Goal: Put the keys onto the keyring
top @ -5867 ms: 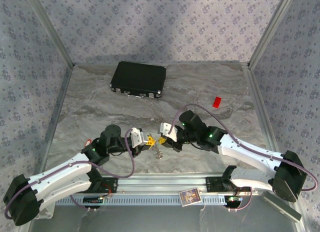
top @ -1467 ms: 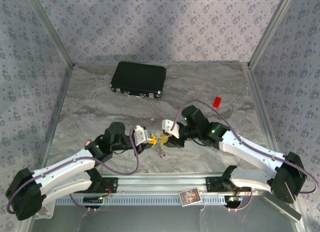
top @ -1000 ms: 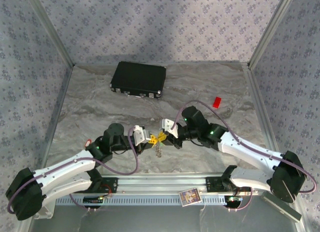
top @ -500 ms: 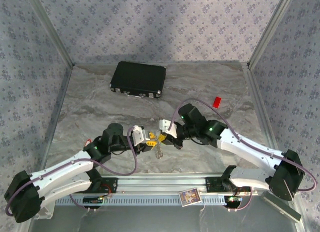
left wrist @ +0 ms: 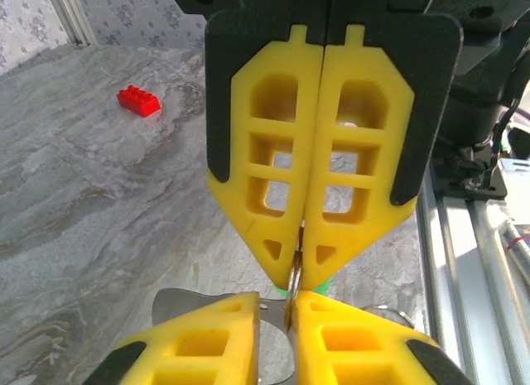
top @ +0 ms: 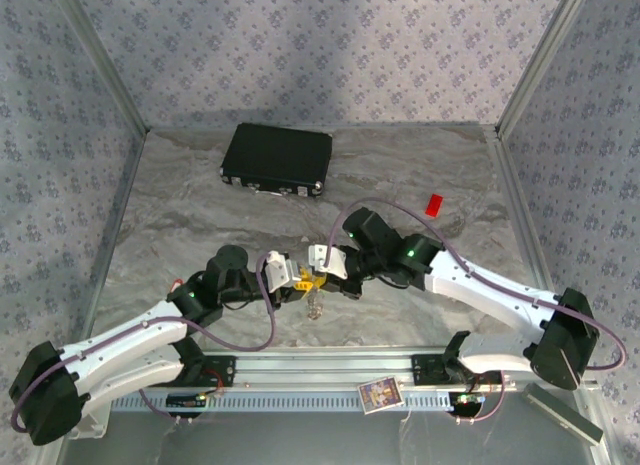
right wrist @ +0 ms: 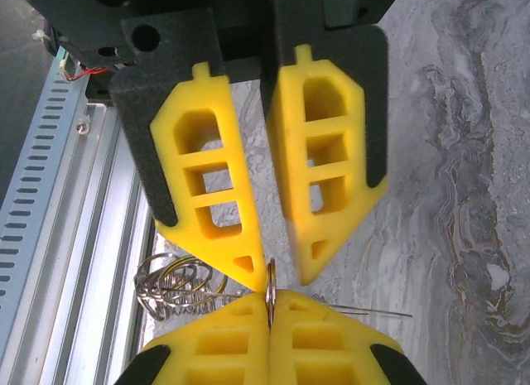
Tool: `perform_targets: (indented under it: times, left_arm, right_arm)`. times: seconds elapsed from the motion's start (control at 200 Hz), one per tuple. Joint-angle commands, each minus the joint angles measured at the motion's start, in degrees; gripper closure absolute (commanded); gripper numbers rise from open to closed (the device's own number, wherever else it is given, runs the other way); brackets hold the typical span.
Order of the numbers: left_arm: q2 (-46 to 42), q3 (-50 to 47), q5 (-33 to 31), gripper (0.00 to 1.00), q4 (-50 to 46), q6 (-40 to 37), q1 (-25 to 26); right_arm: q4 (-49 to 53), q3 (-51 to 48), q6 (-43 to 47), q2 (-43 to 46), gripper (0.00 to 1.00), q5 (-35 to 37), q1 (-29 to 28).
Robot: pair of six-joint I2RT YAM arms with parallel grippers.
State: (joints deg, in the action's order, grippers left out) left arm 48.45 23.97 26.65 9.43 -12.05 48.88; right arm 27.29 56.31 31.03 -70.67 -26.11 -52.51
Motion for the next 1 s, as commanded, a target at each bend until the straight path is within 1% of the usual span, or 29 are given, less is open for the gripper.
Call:
perform_targets:
  times: [0.0,0.025,0.065,0.135,0.17,0.33,0.435,0.61,0.775,0.994]
  left_arm:
    - [0.29,2.12,1.45,0.92,0.15,-0.83,0.24]
    - [0.33,2.14,1.56,0.95,0.15,-0.86,0.18]
    - [0.38,2.12,1.69,1.0,0.22,-0.95,0.24]
    - [0.24,1.88,1.78,1.0,0.72,-0.87,0.21]
    - [0.11,1.58,1.8,1.0,1.3,-0.64,0.22]
    - [0.1,-0.76,2.39,1.0,7.06,1.83,0.18]
    - [0.06,-2.14,2.43,1.0,10.31,2.97,0.19]
    - [-0.47,-3.37,2.48,1.0,11.57,3.74,0.21]
    - [-1.1,-4.36,2.53,1.0,13.27,4.53,0.21]
    - [-1.53,-4.94,2.71,1.0,14.57,4.95,0.17]
  right_arm:
    - [0.6,1.84,0.9,0.16,1.0,-0.87,-0.62]
    - [0.28,1.63,0.78,0.31,1.0,-0.93,-0.58]
    - [-0.19,1.18,0.48,0.64,0.94,-0.89,-0.43]
    - [-1.75,-0.44,-0.59,1.75,0.79,-1.26,0.06]
    - [-3.1,-1.7,-1.25,2.47,0.75,-1.66,0.51]
    - [-10.37,-7.37,-6.21,5.25,0.68,-4.48,2.91]
    - [-14.13,-9.87,-8.75,5.77,0.66,-4.83,3.2]
    - [-16.56,-12.01,-10.66,6.29,0.68,-4.73,3.55]
    - [-18.04,-12.75,-11.53,6.51,0.75,-5.31,3.73]
    - [-18.43,-12.2,-11.36,6.16,0.95,-6.31,3.82]
